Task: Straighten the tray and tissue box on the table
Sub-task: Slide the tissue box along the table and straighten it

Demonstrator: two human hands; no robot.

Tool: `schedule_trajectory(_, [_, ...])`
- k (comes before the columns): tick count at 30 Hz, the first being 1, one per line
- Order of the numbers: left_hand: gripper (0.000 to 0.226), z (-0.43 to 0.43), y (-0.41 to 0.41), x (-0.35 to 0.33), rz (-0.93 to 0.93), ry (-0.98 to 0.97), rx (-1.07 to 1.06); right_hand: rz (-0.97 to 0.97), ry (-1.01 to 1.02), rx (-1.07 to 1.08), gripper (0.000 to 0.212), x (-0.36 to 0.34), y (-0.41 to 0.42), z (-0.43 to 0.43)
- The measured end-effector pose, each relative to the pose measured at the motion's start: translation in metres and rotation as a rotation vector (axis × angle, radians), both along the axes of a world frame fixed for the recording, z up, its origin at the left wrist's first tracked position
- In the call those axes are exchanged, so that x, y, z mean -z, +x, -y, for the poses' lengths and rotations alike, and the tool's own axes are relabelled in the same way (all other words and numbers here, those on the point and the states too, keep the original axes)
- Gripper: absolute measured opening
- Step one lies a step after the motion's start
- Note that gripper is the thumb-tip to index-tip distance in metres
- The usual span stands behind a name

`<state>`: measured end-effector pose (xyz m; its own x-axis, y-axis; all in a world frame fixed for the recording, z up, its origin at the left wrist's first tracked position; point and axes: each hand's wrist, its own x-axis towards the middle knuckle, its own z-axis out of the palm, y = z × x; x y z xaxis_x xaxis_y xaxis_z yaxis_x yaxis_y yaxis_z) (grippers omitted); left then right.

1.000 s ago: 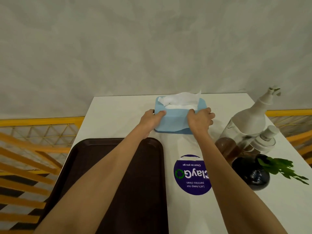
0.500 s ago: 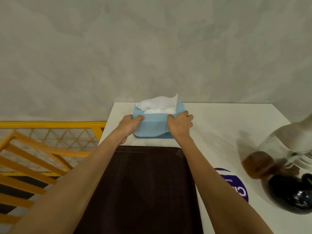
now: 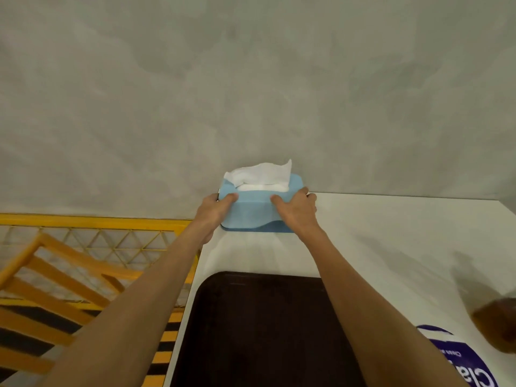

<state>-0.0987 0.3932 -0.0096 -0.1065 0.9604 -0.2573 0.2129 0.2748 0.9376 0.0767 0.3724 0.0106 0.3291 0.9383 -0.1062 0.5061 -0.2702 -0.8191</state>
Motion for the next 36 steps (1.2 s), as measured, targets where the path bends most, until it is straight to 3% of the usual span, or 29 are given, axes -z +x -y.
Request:
schedule_trajectory(25, [0.054, -0.033, -0.010, -0.006, -0.035, -0.015, 0.060, 0.043, -0.044, -0.033, 0.094, 0.001, -0.006, -0.032])
schedule_trajectory(29, [0.057, -0.023, -0.006, -0.011, -0.144, 0.035, 0.052, 0.070, -0.064, -0.059, 0.089, -0.004, -0.003, -0.021])
schedule_trajectory(36, [0.060, 0.033, -0.002, -0.030, -0.409, 0.090, 0.036, 0.251, -0.060, -0.139, 0.063, -0.017, 0.014, 0.032])
